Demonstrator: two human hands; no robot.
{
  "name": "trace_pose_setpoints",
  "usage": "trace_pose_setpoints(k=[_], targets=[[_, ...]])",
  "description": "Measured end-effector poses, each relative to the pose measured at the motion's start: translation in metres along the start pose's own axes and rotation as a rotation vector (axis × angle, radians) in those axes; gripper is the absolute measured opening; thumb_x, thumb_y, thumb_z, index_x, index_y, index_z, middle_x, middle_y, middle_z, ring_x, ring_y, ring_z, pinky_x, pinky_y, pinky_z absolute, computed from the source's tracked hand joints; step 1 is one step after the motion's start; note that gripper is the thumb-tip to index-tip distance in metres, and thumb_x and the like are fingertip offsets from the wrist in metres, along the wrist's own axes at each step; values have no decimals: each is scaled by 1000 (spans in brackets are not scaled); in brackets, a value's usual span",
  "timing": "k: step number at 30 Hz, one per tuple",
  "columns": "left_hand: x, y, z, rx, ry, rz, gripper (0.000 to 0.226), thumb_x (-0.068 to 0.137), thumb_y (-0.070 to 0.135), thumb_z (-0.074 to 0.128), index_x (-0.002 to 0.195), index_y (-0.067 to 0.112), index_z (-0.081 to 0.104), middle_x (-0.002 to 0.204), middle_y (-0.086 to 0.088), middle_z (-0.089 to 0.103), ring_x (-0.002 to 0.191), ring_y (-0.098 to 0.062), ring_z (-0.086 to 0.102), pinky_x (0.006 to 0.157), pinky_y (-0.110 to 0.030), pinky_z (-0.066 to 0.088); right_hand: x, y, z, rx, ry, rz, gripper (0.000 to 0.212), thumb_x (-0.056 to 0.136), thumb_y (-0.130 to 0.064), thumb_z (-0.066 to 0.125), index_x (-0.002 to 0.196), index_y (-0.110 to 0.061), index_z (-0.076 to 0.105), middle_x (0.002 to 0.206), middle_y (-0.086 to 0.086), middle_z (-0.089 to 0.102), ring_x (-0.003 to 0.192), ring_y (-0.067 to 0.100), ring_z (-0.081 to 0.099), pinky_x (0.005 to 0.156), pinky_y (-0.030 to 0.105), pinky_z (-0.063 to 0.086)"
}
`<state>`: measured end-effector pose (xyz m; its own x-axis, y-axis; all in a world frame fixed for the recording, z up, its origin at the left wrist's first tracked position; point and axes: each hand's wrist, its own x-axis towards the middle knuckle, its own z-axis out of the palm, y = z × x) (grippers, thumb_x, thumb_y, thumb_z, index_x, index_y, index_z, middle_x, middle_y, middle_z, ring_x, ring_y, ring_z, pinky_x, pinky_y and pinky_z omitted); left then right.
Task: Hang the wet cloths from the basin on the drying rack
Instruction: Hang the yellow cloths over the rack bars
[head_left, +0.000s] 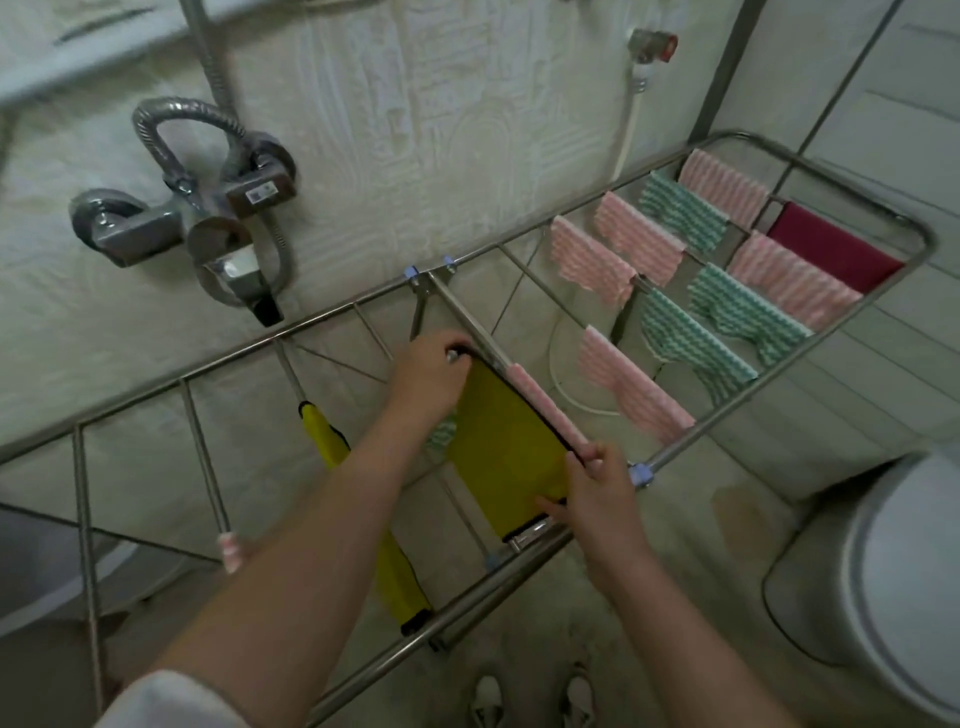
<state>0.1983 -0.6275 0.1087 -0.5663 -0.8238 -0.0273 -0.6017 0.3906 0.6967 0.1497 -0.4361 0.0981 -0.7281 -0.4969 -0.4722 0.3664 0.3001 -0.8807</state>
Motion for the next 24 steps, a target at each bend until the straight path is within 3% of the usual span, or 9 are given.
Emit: trace_pose_setpoints(k=[3,5,7,9,11,15,19,22,24], targets=[[6,-7,1,5,-142,-38,47,85,18,65,129,28,53,122,-1,61,109,-20,58,92,-33,48,8,6,-1,-240,40,-64,16,97,-11,43,85,-18,36,77,5,43,67,18,44,72,49,56],[7,-18,-6,37,-130,-57,52,85,15,62,132,32,47,119,0,60,103,-19,57,86,-33,49,8,8,-1,-523,15,-163,16,92,-9,48,90,-20,37,84,9,53,66,19,47,61,39,48],[5,-33,-16,97,-48,-96,42,85,14,59,124,27,53,111,1,61,92,-15,54,74,-28,43,7,12,-1,-806,36,-295,20,88,-10,53,97,-19,39,98,3,53,79,19,48,58,32,37],[3,-51,-24,166,-8,-169,23,86,18,57,109,22,57,104,-1,62,85,-16,52,70,-30,40,5,14,2,-965,21,-455,17,87,-16,57,103,-17,52,104,-1,53,92,18,50,66,31,40],[0,-65,-23,191,-74,-247,11,87,24,57,97,19,57,96,-3,62,86,-22,57,73,-33,46,3,17,8,-1044,-136,-449,19,89,-28,59,103,-17,65,104,-1,61,96,17,56,73,33,48],[-1,-78,-17,4,-165,-320,22,83,31,69,97,16,61,99,-4,65,95,-23,62,87,-40,52,0,22,20,-1250,-305,-303,23,87,-35,60,82,-14,68,85,3,66,82,21,62,71,36,54],[3,-83,-17,-11,-172,-335,23,83,32,69,94,13,68,90,-3,65,86,-19,62,72,-32,48,8,25,20,-1268,-327,-254,26,83,-25,63,63,-9,61,65,5,59,69,26,64,58,32,48],[2,-82,-14,51,-198,-311,25,84,36,67,72,14,64,71,-2,59,70,-19,57,63,-30,42,10,23,17,-1230,-364,-214,17,78,-18,66,69,-4,66,65,7,58,71,27,66,57,32,48],[2,-81,-14,86,-185,-308,25,84,36,67,71,15,65,73,-5,62,69,-20,58,67,-36,48,10,20,12,-1223,-347,-222,13,80,-18,68,83,-6,71,78,7,66,80,24,65,65,32,50]])
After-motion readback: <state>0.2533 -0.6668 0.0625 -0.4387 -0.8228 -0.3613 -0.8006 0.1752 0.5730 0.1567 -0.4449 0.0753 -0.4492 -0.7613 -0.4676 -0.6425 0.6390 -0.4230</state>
